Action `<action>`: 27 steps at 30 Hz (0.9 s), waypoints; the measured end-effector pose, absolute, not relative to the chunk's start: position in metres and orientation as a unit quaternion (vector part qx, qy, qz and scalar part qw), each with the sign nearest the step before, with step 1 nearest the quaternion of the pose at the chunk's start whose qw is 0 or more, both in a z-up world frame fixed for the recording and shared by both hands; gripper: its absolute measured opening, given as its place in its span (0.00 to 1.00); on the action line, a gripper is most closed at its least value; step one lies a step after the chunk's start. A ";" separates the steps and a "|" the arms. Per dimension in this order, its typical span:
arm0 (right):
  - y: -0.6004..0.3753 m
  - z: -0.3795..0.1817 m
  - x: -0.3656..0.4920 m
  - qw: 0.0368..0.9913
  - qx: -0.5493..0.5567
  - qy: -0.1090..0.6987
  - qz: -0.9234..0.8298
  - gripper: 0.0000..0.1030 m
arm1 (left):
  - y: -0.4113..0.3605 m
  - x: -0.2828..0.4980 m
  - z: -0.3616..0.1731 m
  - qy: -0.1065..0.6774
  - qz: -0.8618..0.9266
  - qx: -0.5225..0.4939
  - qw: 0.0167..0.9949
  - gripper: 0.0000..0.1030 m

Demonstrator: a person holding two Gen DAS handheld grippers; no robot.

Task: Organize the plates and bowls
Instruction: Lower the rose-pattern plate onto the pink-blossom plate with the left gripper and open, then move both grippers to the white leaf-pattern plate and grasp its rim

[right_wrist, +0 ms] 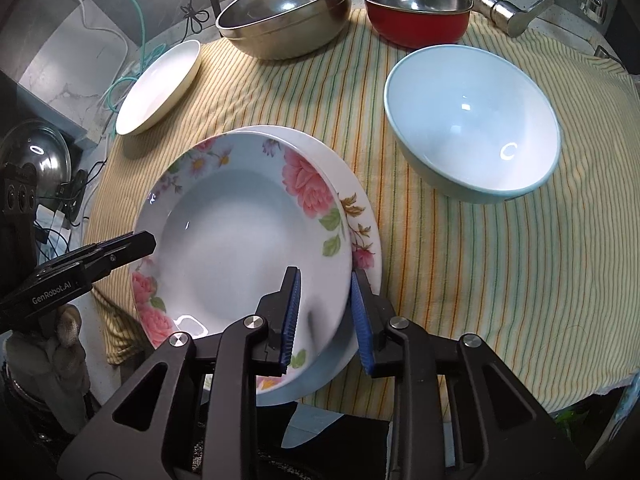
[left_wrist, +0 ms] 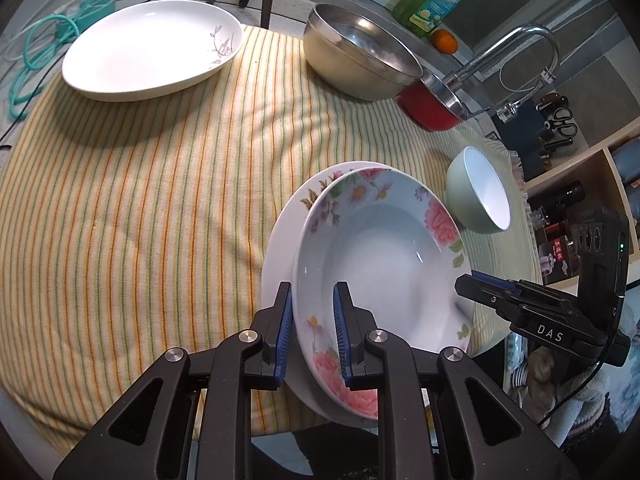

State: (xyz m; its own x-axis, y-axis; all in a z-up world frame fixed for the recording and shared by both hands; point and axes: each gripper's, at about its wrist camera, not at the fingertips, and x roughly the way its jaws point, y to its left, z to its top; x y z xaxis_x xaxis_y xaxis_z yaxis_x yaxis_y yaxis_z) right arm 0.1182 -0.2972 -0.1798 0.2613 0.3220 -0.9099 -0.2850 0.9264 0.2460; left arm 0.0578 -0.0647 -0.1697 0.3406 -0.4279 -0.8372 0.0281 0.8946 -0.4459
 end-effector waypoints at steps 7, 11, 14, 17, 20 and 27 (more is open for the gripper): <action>-0.296 -0.168 0.115 0.812 0.004 0.554 0.182 0.66 | -0.067 0.057 -0.166 0.554 -0.144 -0.171 0.802 0.35; -0.296 -0.156 0.115 0.821 0.010 0.538 0.188 0.73 | -0.065 0.058 -0.159 0.545 -0.133 -0.160 0.812 0.48; -0.296 -0.148 0.115 0.827 0.019 0.528 0.193 0.78 | -0.061 0.059 -0.151 0.535 -0.124 -0.146 0.823 0.49; -0.292 -0.138 0.116 0.830 0.030 0.518 0.204 0.78 | -0.060 0.061 -0.142 0.523 -0.112 -0.126 0.835 0.60; -0.283 -0.129 0.117 0.834 0.032 0.507 0.213 0.83 | -0.056 0.062 -0.131 0.506 -0.101 -0.104 0.850 0.61; -0.260 -0.113 0.124 0.838 0.048 0.491 0.231 0.85 | -0.033 0.070 -0.110 0.475 -0.090 -0.080 0.872 0.66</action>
State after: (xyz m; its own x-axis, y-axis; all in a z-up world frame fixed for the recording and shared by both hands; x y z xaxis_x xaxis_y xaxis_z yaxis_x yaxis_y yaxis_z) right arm 0.1244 -0.2600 -0.1135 0.4105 0.4351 -0.8014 -0.3401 0.8885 0.3082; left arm 0.0696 -0.0325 -0.1101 0.5327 -0.2328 -0.8137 0.0802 0.9710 -0.2253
